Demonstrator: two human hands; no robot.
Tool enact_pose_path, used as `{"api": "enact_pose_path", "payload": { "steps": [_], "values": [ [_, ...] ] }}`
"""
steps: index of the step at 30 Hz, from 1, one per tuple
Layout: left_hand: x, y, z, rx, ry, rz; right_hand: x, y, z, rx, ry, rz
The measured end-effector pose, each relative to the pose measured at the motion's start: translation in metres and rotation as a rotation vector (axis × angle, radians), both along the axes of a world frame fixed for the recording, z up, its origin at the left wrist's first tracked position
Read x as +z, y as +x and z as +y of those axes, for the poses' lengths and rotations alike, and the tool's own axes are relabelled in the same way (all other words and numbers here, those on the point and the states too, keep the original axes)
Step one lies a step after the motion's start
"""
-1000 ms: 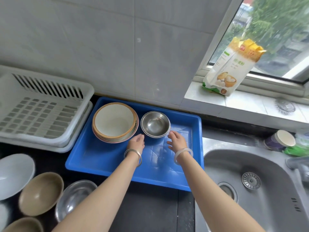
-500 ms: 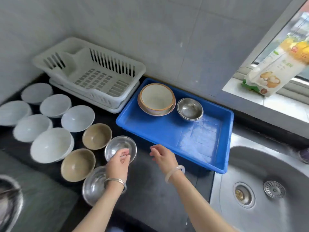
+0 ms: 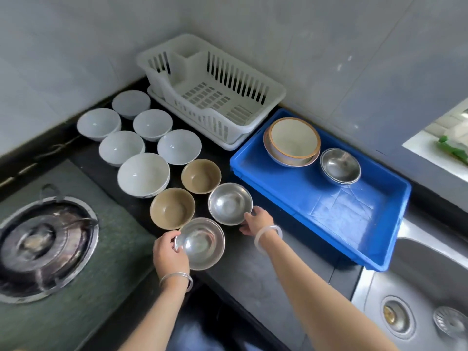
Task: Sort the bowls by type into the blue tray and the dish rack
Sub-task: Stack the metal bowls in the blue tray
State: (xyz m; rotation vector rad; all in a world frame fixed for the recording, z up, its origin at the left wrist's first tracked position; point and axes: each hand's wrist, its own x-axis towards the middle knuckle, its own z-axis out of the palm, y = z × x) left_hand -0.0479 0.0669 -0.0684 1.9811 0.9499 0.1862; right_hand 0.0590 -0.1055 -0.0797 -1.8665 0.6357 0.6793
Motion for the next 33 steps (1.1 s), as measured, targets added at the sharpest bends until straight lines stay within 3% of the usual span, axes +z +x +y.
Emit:
{"api": "enact_pose_path", "payload": {
  "steps": [9,19,24,33],
  "values": [
    [-0.004,-0.001,0.001,0.108,-0.246,0.021,0.029,-0.014,-0.017,-0.102,0.001,-0.150],
    [-0.007,0.023,-0.017,-0.059,-0.483,0.076,0.048,-0.037,-0.029,0.163,-0.160,-0.179],
    [-0.013,0.031,-0.018,-0.106,-0.492,0.096,0.044,-0.046,-0.028,0.291,-0.251,-0.142],
    [-0.021,0.024,-0.016,-0.127,-0.556,0.141,0.031,-0.052,-0.020,0.311,-0.255,-0.116]
  ]
}}
